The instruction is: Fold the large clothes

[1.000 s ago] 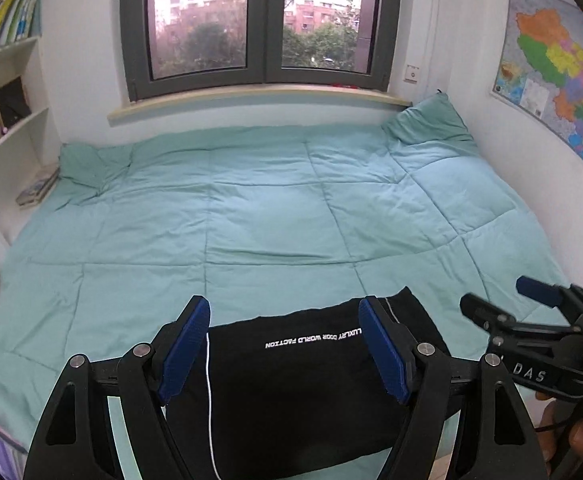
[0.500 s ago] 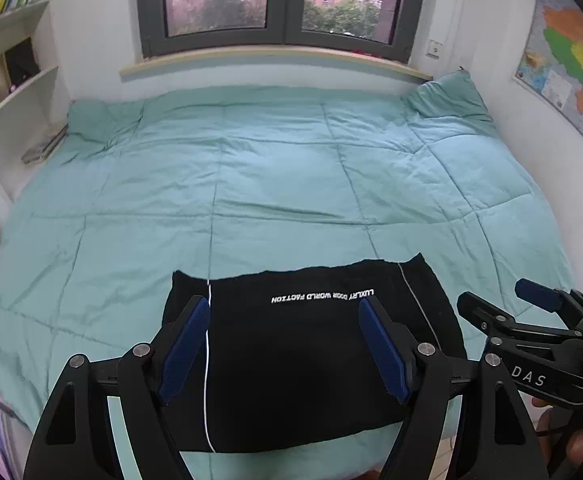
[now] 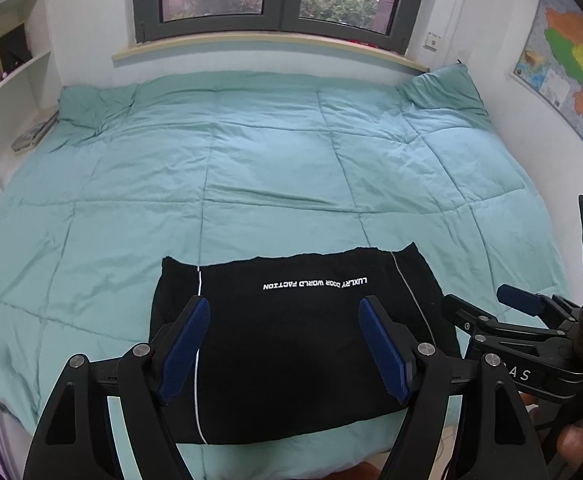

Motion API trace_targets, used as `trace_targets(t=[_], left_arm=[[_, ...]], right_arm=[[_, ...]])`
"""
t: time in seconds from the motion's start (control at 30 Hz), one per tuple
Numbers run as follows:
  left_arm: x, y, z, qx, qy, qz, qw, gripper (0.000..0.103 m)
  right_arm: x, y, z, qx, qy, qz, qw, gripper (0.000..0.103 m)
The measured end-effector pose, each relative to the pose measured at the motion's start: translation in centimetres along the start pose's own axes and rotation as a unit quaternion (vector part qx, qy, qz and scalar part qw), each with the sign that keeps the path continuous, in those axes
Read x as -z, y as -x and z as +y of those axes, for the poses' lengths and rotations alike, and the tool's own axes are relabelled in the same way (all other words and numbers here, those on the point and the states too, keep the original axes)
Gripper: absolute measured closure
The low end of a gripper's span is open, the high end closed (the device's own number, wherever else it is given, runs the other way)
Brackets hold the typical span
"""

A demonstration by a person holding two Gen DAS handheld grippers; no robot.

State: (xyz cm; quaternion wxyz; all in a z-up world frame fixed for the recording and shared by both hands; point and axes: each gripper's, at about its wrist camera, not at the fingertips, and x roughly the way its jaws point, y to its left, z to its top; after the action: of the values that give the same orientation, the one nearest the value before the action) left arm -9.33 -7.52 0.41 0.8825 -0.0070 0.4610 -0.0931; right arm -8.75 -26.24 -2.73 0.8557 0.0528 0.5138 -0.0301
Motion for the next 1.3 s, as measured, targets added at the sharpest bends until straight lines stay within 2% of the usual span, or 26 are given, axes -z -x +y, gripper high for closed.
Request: trace_targets(t=[0.23, 1.0, 1.13, 1.3], left_arm=[[-0.6, -0.1, -0.6, 0.002, -0.01, 0.002, 0.9999, 0.025], [-2.4, 0.7, -1.3, 0.008, -0.025, -0.017, 0.9995, 0.025], [-2.8, 1.0, -0.9, 0.02, -0.018, -0.025, 0.9993, 0.025], [-3.3, 1.1, -0.8, 0.011, -0.014, -0.034, 0.9993, 0.025]], right_arm=[[-0.5, -0.5, -0.3, -0.011, -0.007, 0.012, 1.0, 0.014], [-2.9, 0.6, 0.1, -0.025, -0.006, -0.019, 0.999, 0.014], [-3.4, 0.8, 0.5, -0.026, 0.001, -0.025, 0.999, 0.014], [-3.8, 0.5, 0.7, -0.028, 0.004, -0.026, 0.999, 0.014]])
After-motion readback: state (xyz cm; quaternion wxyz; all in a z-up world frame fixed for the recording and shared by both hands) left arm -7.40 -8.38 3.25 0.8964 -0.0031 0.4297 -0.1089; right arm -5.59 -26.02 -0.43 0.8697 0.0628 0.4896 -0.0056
